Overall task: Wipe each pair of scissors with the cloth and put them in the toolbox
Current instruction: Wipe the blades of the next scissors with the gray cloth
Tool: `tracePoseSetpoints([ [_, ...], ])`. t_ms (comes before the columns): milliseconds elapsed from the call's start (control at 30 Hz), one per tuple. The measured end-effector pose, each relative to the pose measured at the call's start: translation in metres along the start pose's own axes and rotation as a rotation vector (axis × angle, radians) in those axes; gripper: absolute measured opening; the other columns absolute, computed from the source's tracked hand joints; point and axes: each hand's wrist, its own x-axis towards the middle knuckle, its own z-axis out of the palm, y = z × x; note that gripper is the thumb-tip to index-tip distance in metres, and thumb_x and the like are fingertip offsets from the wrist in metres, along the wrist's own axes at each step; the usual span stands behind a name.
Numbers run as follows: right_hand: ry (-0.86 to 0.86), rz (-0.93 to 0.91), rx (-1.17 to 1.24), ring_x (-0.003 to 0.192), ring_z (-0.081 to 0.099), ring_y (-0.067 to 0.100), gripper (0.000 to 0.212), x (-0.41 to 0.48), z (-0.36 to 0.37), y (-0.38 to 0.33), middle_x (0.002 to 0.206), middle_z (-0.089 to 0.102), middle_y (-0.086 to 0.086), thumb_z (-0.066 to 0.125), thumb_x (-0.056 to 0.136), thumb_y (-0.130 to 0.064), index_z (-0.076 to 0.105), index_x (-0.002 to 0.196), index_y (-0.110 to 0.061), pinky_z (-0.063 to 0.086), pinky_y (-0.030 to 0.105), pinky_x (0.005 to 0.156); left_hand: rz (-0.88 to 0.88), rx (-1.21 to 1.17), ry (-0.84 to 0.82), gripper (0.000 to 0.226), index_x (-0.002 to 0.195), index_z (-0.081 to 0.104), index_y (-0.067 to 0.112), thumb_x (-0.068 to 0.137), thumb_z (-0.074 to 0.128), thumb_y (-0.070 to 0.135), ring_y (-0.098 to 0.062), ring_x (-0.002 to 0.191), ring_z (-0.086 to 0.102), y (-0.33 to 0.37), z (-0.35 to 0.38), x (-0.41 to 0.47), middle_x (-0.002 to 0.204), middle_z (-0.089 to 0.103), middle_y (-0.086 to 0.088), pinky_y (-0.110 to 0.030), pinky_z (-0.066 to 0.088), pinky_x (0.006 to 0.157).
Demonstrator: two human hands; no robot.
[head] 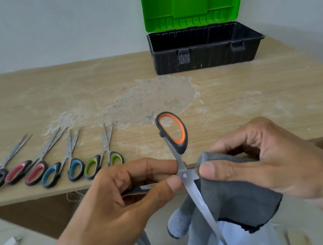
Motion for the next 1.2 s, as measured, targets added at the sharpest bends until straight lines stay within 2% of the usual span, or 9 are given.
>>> tracePoseSetpoints([
  [133,0.019,0.023,-0.003,0.064,0.064,0.033,0.034,0.000,-0.007,0.007,0.075,0.074,0.017,0.078,0.077,-0.061,0.086,0.081,-0.028,0.047,0.033,0.063,-0.005,-0.015,0.047,0.017,0.080,0.080,0.037,0.067,0.071,0.040,0.001,0.069,0.069,-0.001,0.002,-0.001,0.074,0.076,0.008,-0.007,0.048,0.060],
  [467,-0.008,-0.031,-0.020,0.050,0.043,-0.001,0.021,0.007,0.011,-0.001,0.050,0.051,-0.014,0.079,0.079,-0.045,0.079,0.061,-0.034,0.032,0.009,0.052,0.028,0.034,0.120,0.012,0.077,0.081,0.025,0.066,0.078,0.030,-0.008,0.073,0.074,-0.002,0.006,0.002,0.075,0.078,0.000,-0.009,0.052,0.062],
  [567,-0.025,-0.018,0.005,0.051,0.047,0.008,0.021,0.006,0.006,0.004,0.054,0.059,-0.010,0.082,0.083,-0.045,0.081,0.064,-0.036,0.036,0.016,0.055,-0.022,0.005,0.137,0.014,0.076,0.081,0.027,0.063,0.078,0.033,-0.008,0.070,0.073,-0.006,0.001,0.000,0.075,0.078,-0.001,-0.009,0.051,0.060],
  [633,-0.008,0.002,-0.011,0.054,0.052,0.026,0.025,0.003,0.000,0.008,0.064,0.071,0.008,0.083,0.083,-0.055,0.085,0.075,-0.031,0.038,0.027,0.059,-0.033,-0.003,0.153,0.014,0.075,0.081,0.026,0.063,0.078,0.032,-0.007,0.068,0.072,-0.008,0.000,-0.001,0.074,0.077,-0.001,-0.009,0.050,0.059],
  [767,0.054,0.013,-0.024,0.056,0.054,0.013,0.027,0.000,0.000,0.009,0.060,0.068,0.007,0.080,0.077,-0.055,0.085,0.071,-0.028,0.039,0.022,0.057,-0.025,-0.030,0.147,0.014,0.076,0.081,0.018,0.066,0.079,0.028,-0.005,0.065,0.071,-0.008,0.007,0.002,0.071,0.077,-0.001,-0.009,0.049,0.057],
  [867,0.093,-0.012,-0.039,0.051,0.043,0.005,0.020,0.002,0.011,0.004,0.049,0.052,-0.010,0.078,0.075,-0.051,0.082,0.064,-0.034,0.033,0.016,0.051,-0.016,-0.037,0.116,0.013,0.076,0.080,0.014,0.068,0.078,0.024,-0.004,0.063,0.071,-0.007,0.014,0.006,0.068,0.076,-0.001,-0.010,0.049,0.057],
  [967,0.091,-0.015,-0.066,0.052,0.040,0.010,0.042,0.004,0.018,0.009,0.051,0.046,-0.002,0.075,0.080,-0.057,0.083,0.073,-0.016,0.030,0.023,0.050,-0.055,-0.099,0.126,0.010,0.075,0.080,0.014,0.068,0.078,0.022,-0.002,0.058,0.067,-0.009,0.011,0.006,0.065,0.074,-0.001,-0.008,0.047,0.053],
  [1067,-0.003,0.003,-0.103,0.058,0.050,0.024,0.045,0.001,0.018,0.008,0.064,0.060,0.012,0.065,0.092,-0.063,0.085,0.094,-0.022,0.043,0.039,0.060,-0.084,-0.112,0.143,0.013,0.077,0.081,0.019,0.066,0.078,0.024,-0.004,0.060,0.065,-0.012,0.005,0.003,0.068,0.075,-0.002,-0.010,0.049,0.056],
  [1200,-0.130,0.015,-0.065,0.096,0.076,0.024,0.032,-0.002,0.011,0.005,0.101,0.081,0.004,0.061,0.102,-0.049,0.080,0.116,-0.027,0.058,0.043,0.093,-0.062,-0.074,0.174,0.012,0.077,0.081,0.022,0.066,0.078,0.028,-0.003,0.059,0.066,-0.008,0.001,0.000,0.071,0.076,-0.002,-0.008,0.048,0.056],
])
